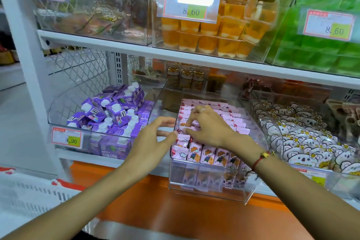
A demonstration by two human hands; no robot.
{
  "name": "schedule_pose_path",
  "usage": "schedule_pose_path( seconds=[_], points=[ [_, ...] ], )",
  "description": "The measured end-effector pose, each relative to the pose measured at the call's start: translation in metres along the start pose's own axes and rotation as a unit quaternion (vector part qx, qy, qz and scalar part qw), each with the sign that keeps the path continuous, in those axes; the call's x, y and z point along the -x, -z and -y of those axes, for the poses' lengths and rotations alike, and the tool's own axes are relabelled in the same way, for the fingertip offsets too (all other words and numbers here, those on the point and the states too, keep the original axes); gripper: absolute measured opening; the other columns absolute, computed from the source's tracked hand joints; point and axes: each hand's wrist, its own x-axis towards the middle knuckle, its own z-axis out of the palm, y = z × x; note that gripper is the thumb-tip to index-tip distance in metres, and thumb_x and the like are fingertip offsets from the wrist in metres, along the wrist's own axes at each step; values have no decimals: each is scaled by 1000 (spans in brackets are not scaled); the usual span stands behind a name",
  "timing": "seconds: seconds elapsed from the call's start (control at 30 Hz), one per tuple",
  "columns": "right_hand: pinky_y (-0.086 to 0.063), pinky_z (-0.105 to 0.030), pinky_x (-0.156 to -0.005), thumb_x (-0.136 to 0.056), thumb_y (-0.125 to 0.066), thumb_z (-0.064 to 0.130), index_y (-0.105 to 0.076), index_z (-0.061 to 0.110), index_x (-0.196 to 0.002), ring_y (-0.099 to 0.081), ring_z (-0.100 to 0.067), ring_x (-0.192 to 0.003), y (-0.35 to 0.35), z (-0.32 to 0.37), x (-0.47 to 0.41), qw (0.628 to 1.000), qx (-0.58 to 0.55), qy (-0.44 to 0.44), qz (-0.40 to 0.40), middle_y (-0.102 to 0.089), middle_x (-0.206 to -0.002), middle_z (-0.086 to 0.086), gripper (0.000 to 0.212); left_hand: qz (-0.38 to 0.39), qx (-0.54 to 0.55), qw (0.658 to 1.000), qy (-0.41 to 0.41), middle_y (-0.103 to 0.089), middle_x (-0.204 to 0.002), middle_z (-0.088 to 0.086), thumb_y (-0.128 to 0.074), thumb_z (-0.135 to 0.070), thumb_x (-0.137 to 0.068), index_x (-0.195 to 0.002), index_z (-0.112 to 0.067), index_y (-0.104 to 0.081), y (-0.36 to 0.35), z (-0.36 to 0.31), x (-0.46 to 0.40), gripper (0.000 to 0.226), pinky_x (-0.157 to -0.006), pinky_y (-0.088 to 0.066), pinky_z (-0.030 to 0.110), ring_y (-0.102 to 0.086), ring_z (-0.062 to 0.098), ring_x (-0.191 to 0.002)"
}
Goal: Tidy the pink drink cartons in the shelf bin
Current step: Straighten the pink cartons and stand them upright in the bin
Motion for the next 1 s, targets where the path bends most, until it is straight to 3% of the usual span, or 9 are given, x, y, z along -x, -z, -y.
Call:
schedule_pose_path(
  seconds=[0.13,0.27,0.4,0.53,0.6,0.67,0.8,1.0],
  points=[
    [-44,-33,-85,-92,-57,17,-66,13,-85,-53,-19,-99,9,9,-3,987,-119,-25,-105,-62,-99,-4,12,3,-7,1000,8,-62,-108,-20,-61,-15,-90,-106,-30,-59,1,-2,0,22,-94,-50,41,-63,1,-95],
    [-48,-20,-68,-96,-53,14,-58,10,-90,-58,-10,-73,35,17,5,918,-287,-66,-267,-62,-82,-3,9,-35,-39,998,-21,-59,-119,-9,-59,-27,-92,-117,-30,-55,1,-4,0,25,-90,-46,29,-56,8,-109],
    [-53,-28,-70,-96,-55,17,-57,7,-90,-63,-15,-71,52,22,30,847,-387,-77,-356,-63,-78,-6,12,-67,-27,992,-104,-50,-130,-14,-57,-40,-89,-129,-30,-48,2,-15,3,43,-101,-39,24,-46,0,-121],
    [-54,-24,-75,-94,-57,19,-60,6,-90,-60,-6,-74,47,28,60,821,-458,-81,-331,-64,-82,-2,15,16,-25,994,-109,-49,-132,-30,-56,-67,-80,-134,-47,-42,-5,-20,7,59,-98,-32,11,-42,-14,-122],
    [-53,-20,-76,-92,-59,20,-63,9,-89,-60,-1,-74,44,32,74,821,-483,-56,-301,-64,-77,11,12,45,-24,989,-137,-58,-120,-34,-60,-61,-78,-127,-48,-50,-10,-21,10,51,-88,-37,2,-52,-17,-108],
    [-50,-13,-74,-86,-60,26,-65,16,-85,-60,3,-75,45,35,84,819,-511,-28,-259,-64,-75,17,11,50,-18,985,-166,-63,-111,-32,-67,-54,-77,-119,-43,-58,-11,-23,11,44,-85,-41,4,-57,-13,-101],
    [-49,-13,-79,-79,-62,32,-69,25,-81,-61,-1,-80,50,32,93,795,-572,-9,-202,-66,-78,14,10,21,13,975,-221,-68,-99,-22,-77,-39,-72,-105,-33,-63,-10,-26,11,36,-88,-46,11,-64,-1,-97],
    [-46,-15,-88,-83,-62,28,-67,20,-88,-63,-5,-103,53,28,99,801,-576,30,-161,-71,-105,5,11,-12,6,971,-240,-68,-93,-18,-84,-22,-69,-98,-25,-63,-11,-29,12,36,-87,-47,13,-66,1,-92]
  ],
)
